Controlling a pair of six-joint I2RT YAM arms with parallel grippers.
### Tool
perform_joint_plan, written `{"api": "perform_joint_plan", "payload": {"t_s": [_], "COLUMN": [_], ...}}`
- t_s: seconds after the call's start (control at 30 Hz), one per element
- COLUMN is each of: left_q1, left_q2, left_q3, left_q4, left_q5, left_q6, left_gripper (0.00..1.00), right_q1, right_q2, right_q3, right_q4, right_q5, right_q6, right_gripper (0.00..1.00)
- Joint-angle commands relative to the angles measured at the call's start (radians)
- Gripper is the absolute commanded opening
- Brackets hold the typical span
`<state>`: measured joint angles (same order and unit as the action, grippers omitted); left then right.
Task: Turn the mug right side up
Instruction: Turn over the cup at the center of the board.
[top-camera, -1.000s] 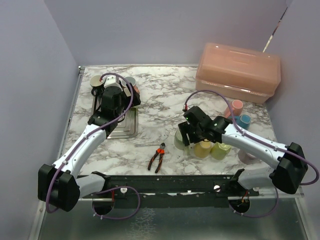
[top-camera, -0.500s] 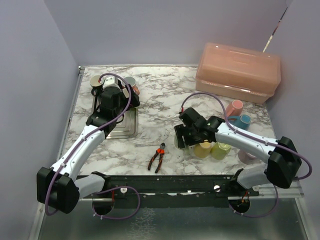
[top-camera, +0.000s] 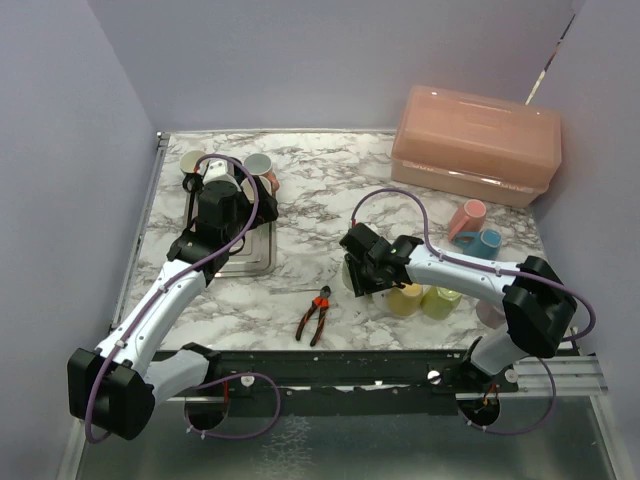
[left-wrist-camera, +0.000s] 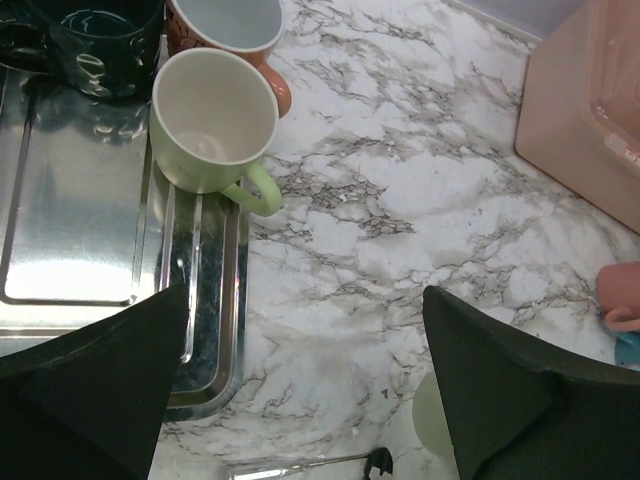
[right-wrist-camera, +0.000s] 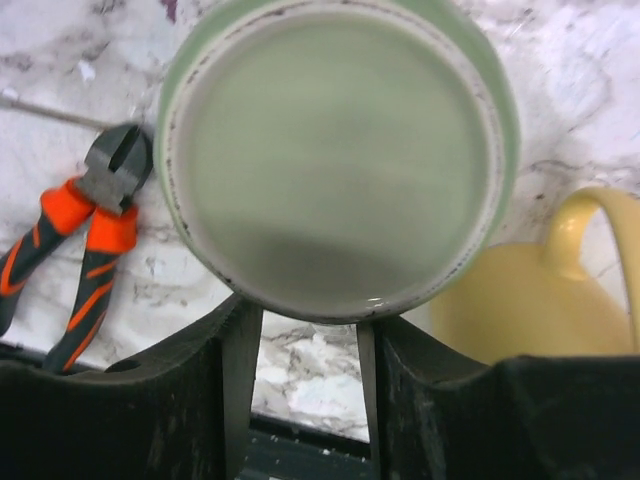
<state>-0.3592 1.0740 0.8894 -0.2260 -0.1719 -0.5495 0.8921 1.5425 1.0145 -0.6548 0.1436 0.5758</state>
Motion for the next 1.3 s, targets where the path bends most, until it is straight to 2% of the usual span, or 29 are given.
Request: {"api": "perform_joint_plan", "payload": {"t_s": [0.0, 0.2, 0.33, 0.47, 0.8, 0.9, 1.13, 1.27], "left_q1": [0.005, 0.005, 0.005, 0.005, 0.006, 0.006, 0.006, 0.005], "left_q2": [-0.012, 0.034, 0.068, 0.079, 0.085, 0.083, 0.068, 0.072], "left_q3": [-0.026, 0.006, 0.036, 0.021, 0.027, 0.018, 0.001, -0.016], "left_q4": [0.026, 0.062, 0.076, 0.127, 0.132, 0.132, 0.132, 0.121], "left_q5": [0.005, -0.015, -0.019, -0.032, -0.020, -0.004, 0.035, 0.028], "left_q6": [-0.007, -0.047, -0.036, -0.026, -0.033, -0.046, -0.054, -0.114], "left_gripper": [0.99, 0.99, 0.99, 0.99, 0.99, 0.99, 0.99, 0.99], "right_q1": [0.006, 0.007, 0.007, 0.006, 0.006, 0.007, 0.005, 0.000], "right_q2": [0.038, 0.081, 0.108, 0.141, 0.217, 0.209, 0.213, 0.205], "right_q3": [0.031, 0.061, 0.093, 0.084, 0.158, 0.147, 0.137, 0.134], "right_q4": [0.082, 0.158, 0.210, 0.282, 0.214, 0.237, 0.311, 0.359], "right_q5": [0.162, 0.256, 0.257, 0.246, 0.376, 0.370, 0.346, 0.357], "right_q6": [0.013, -0.069, -0.117, -0.126, -0.051, -0.038, -0.064, -0.064], "right_gripper": [0.44, 0.34, 0.30, 0.30, 0.33, 0.27, 0.01, 0.01]}}
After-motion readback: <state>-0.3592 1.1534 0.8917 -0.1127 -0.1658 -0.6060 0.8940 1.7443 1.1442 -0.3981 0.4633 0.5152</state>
